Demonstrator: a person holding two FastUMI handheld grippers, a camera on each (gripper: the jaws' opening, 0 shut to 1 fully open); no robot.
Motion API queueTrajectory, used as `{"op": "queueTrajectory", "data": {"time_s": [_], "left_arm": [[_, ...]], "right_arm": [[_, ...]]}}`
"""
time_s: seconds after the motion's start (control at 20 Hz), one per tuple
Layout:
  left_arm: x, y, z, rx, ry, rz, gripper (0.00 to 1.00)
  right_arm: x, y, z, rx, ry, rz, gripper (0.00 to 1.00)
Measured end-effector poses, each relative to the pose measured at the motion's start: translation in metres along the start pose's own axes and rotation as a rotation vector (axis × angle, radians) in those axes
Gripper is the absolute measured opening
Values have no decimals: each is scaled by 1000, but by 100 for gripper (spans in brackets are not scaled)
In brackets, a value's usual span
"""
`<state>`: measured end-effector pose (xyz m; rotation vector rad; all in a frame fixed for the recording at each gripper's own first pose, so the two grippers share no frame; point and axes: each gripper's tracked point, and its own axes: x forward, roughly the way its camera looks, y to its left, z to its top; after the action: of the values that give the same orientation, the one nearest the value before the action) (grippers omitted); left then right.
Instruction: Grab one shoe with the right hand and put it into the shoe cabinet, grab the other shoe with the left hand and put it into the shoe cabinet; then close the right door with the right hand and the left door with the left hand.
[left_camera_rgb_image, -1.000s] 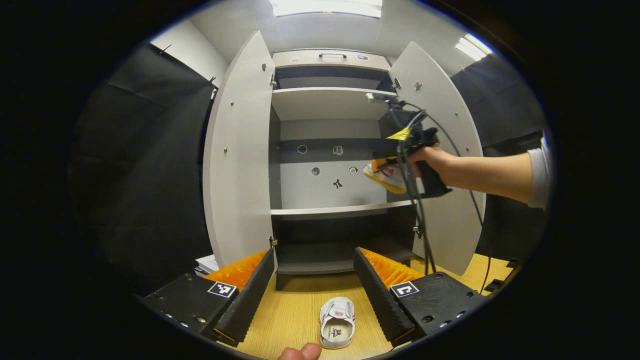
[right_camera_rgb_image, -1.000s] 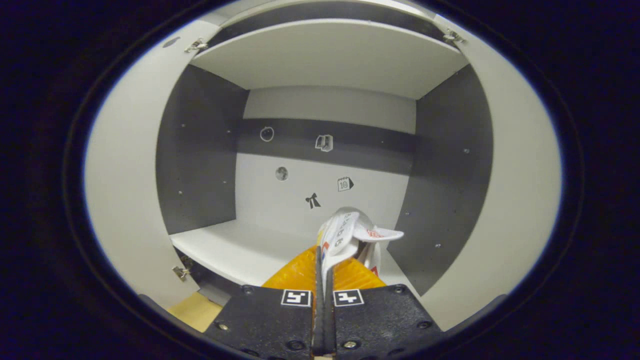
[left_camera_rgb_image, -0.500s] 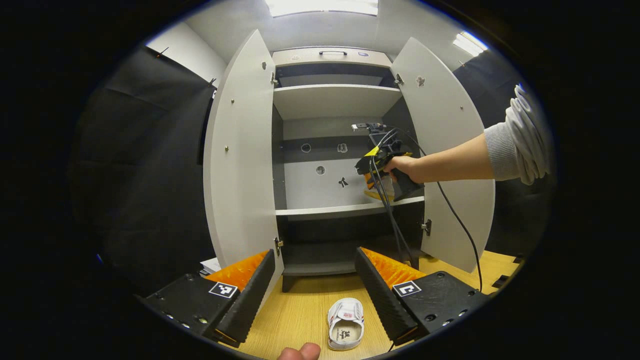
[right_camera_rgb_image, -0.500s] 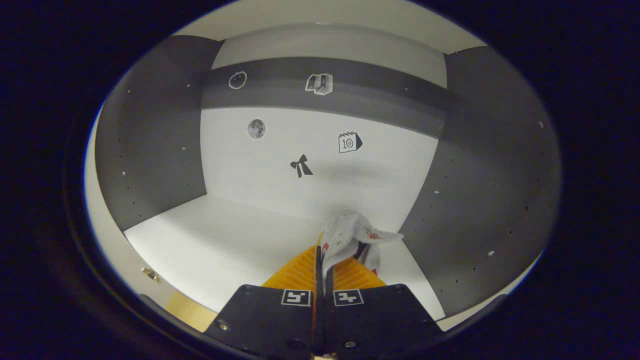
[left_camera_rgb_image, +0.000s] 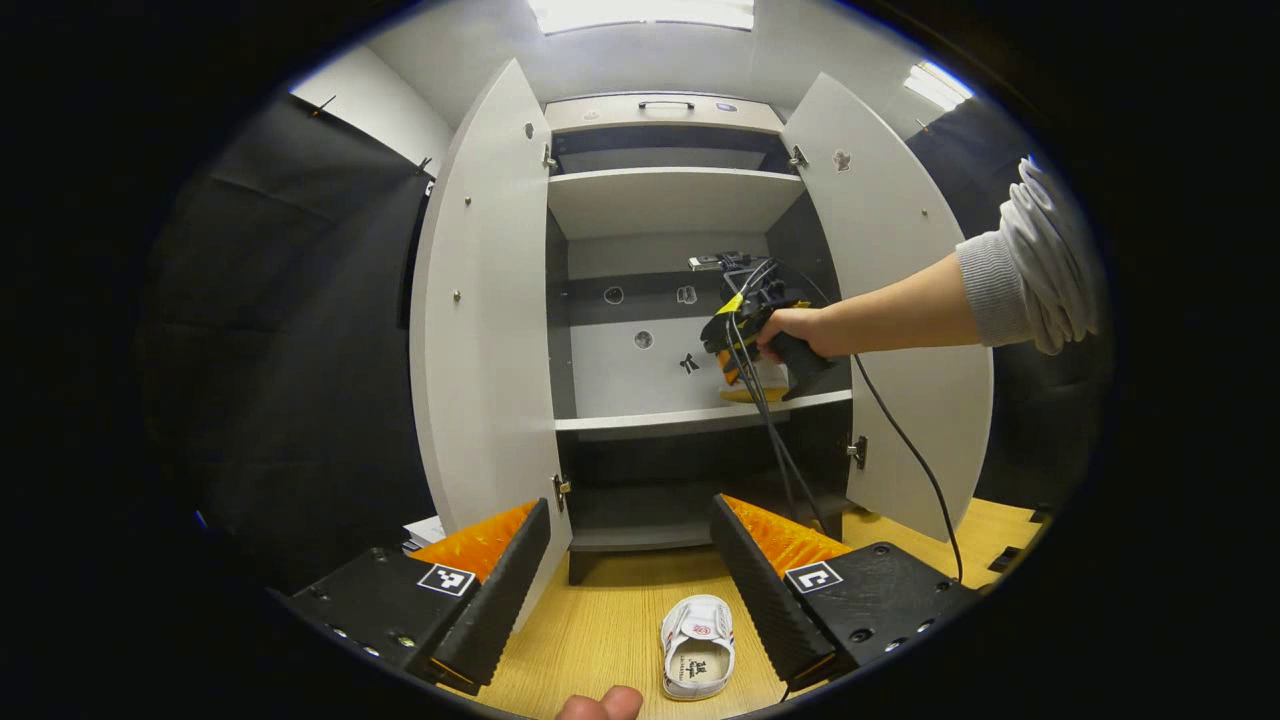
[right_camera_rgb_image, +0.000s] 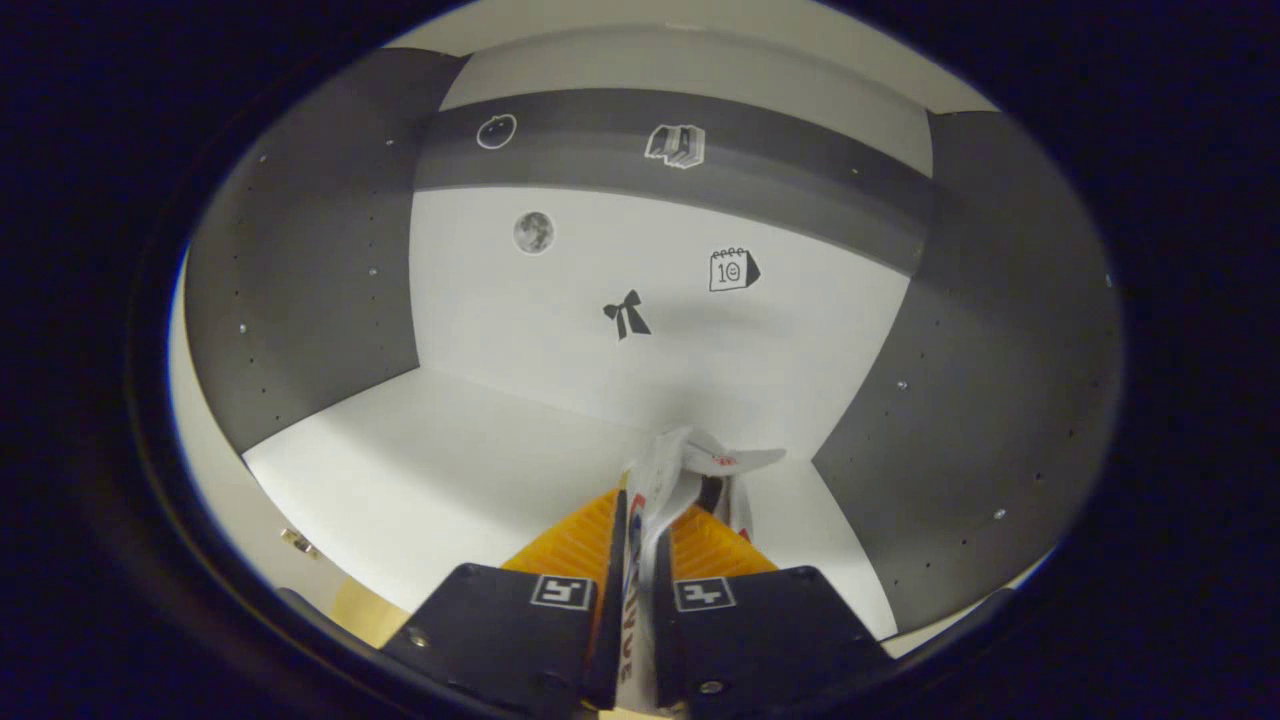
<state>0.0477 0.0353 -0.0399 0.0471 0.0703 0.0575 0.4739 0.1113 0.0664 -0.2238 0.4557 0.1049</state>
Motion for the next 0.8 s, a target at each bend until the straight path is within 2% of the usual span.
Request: {"op": "queueTrajectory", "data": {"time_s": [0.1, 0.15, 0.2, 0.25, 0.3, 0.35, 0.4, 0.45, 0.5, 0.55, 0.6, 0.65, 0.7, 0.75, 0.8], "left_arm": [[1, 2, -1, 4, 1, 5, 96], [1, 2, 0, 4, 2, 4, 96], [1, 2, 0, 4, 2, 5, 96], [2, 3, 1, 5, 0, 6, 96], [1, 3, 1, 6, -2, 7, 96], [2, 3, 2, 6, -4, 6, 96], [1, 2, 2, 6, -8, 6, 96], [2, 0, 3, 4, -11, 3, 96], [2, -2, 3, 0, -14, -4, 96], [3, -5, 3, -5, -15, -13, 96], [3, -8, 2, -9, -12, -22, 96], [4, -11, 2, -14, -11, -33, 97], [4, -14, 1, -18, -10, -42, 97], [5, -17, 0, -19, -9, -51, 97], [5, -19, 0, -19, -9, -59, 97]], "right_arm": [[-2, 5, -1, -6, 8, 7, 41], [-3, 5, 0, -7, 10, 8, 46], [-7, 6, 1, 0, 3, 15, 58], [-14, 5, 3, 11, -7, 18, 52], [-23, 8, 9, 31, -40, 43, 59], [-33, 7, 16, 44, -75, 40, 53], [-47, 0, 22, 43, -116, 25, 59], [-60, -2, 28, 40, -158, 23, 54], [-76, -6, 30, 35, -194, 13, 63], [-93, -6, 30, 39, -230, 22, 61], [-113, -7, 30, 47, -266, 27, 65], [-129, -11, 27, 59, -301, 27, 65], [-146, -11, 20, 68, -327, 35, 70], [-162, -9, 11, 75, -347, 47, 66], [-177, -10, -2, 85, -364, 51, 66]]}}
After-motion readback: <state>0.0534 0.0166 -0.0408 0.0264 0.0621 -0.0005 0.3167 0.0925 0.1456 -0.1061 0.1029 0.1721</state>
